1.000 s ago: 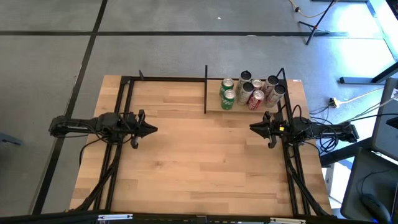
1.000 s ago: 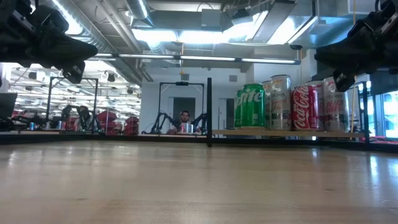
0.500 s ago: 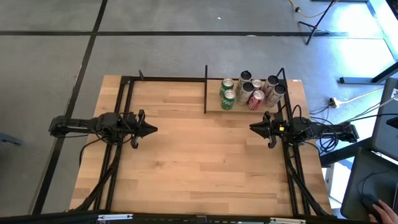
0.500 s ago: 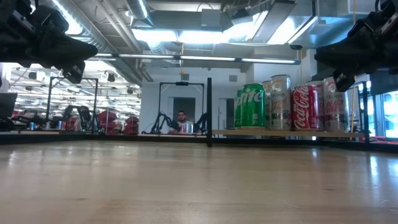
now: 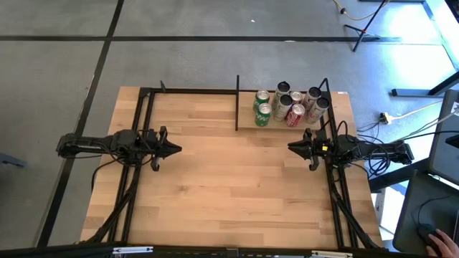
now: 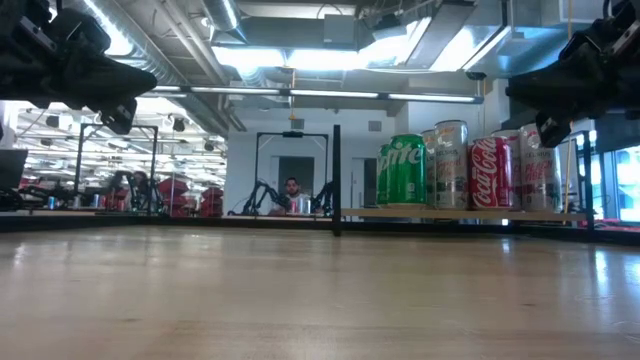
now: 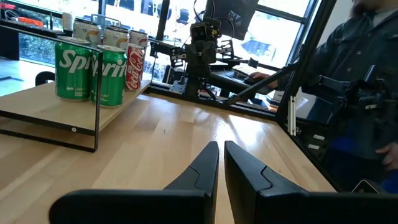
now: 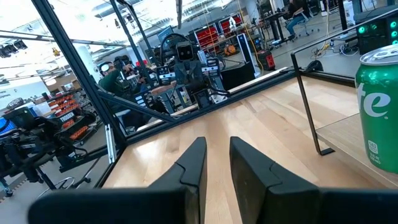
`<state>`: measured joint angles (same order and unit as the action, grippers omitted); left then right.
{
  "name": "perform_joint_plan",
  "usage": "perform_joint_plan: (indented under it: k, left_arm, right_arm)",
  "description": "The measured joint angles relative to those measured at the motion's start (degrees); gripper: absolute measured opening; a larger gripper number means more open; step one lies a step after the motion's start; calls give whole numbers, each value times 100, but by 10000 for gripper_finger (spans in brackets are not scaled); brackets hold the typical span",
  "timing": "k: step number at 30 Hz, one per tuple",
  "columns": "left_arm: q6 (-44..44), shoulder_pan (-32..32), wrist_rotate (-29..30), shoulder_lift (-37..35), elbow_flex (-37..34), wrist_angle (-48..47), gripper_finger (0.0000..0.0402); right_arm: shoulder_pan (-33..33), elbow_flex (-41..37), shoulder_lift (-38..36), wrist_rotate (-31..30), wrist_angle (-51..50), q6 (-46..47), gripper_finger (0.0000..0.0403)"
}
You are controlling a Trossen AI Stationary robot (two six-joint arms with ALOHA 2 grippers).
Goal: Place canned beverage on shelf
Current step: Return to Home Position
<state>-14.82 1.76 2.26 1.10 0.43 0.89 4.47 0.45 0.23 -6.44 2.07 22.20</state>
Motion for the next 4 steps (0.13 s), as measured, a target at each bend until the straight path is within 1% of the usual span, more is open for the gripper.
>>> perform_joint_plan:
  k: [4]
  left_arm:
    - [-1,0,0,0,0,0,20]
  right_arm:
    - [1,0,0,0,0,0,58]
